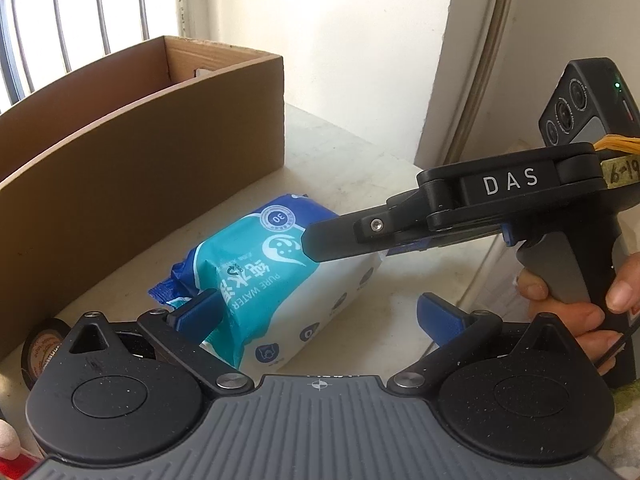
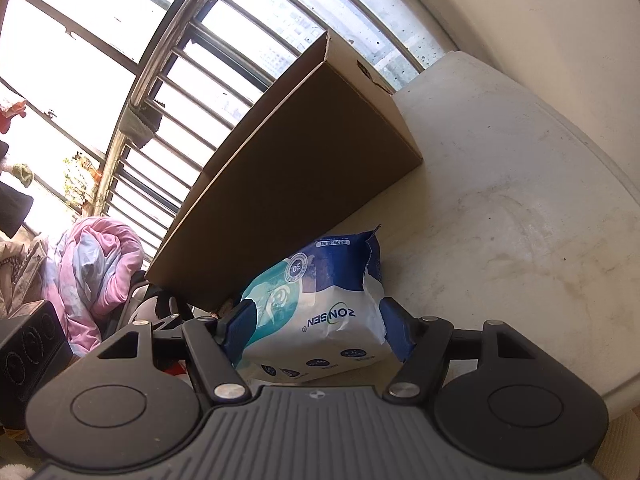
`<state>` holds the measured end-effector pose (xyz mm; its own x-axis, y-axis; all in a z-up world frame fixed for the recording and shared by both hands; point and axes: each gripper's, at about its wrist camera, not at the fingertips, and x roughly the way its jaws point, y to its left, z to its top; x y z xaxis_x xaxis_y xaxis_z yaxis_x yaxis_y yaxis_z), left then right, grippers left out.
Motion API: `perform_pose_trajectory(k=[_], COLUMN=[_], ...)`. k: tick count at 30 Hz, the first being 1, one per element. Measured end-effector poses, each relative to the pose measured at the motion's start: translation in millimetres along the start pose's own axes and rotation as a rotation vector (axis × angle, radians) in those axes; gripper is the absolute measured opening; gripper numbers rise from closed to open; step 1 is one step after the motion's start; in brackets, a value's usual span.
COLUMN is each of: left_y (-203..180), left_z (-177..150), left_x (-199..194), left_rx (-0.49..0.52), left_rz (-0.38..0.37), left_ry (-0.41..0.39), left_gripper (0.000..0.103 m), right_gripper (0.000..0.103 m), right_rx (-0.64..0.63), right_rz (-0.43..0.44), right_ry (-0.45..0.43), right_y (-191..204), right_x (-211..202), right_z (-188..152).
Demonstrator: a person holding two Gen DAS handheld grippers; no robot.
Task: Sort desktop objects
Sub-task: 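Close the right gripper on the blue-and-white wet-wipes pack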
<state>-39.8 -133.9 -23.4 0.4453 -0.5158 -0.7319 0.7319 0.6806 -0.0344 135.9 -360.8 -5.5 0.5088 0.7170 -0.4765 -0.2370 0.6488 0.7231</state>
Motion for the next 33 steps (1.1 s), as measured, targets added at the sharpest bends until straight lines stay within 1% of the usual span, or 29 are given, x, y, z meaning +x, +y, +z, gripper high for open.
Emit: perform_pose_trajectory(k=[3,10,12,14,18,20,22,23,26,30,33], left_y=[-0.8,3.1,5.4,6.2,12.1,19.2,27.4,27.2,28.8,34.0,39.2], left_z=[-5.0,-24.0,-23.4,-27.7,-30.3,-27.9,-28.3,-28.4,-26.7,-27.1,-29.4], left_x=[-2.4,-12.7,-16.6,-22.3,-16.9,-8.5,-1.3,-1.3,0.2,-4.4,-8.0], left_rx=[0.002,-0.011,-0.019,-0.015,-0.024,-0.055,-0.112,-0.103,-0.104,-0.136,-0.184], left_rz=[-0.006,-0.019,0.002,0.043,0.066,0.040,0.008,0.020,0.033,-0.014,-0.038], left_ry=[-0.017,-0.059,-0.073,-0.083,-0.061,-0.023,0.007,-0.012,-0.031,-0.059,-0.085], left_gripper=[0.103,0.103,0.103,0.103,0.103,0.103,0.103,0.103,0.103,0.103,0.103], right_gripper=[0.071,0.071,0.072,0.072,0.074,0.075,0.075,0.075,0.075,0.075,0.075], right_rx=[-0.010,0.024,0.041,0.055,0.082,0.088,0.082,0.079,0.078,0.072,0.062], right_rz=[-0.021,-0.033,-0.028,-0.023,-0.012,-0.014,-0.022,-0.025,-0.021,-0.024,-0.041], right_ry=[-0.004,0.040,0.051,0.061,0.057,0.056,0.055,0.057,0.069,0.081,0.092], right_y=[3.2,0.8,-1.6,-4.1,-7.2,-6.7,-4.4,-3.1,0.2,4.5,8.8], right_x=[1.5,13.1,16.2,19.5,23.3,24.9,26.3,27.2,30.6,34.9,36.1], right_z=[-2.4,-4.4,-3.2,-0.7,2.1,2.5,2.6,2.3,0.9,0.3,0.7])
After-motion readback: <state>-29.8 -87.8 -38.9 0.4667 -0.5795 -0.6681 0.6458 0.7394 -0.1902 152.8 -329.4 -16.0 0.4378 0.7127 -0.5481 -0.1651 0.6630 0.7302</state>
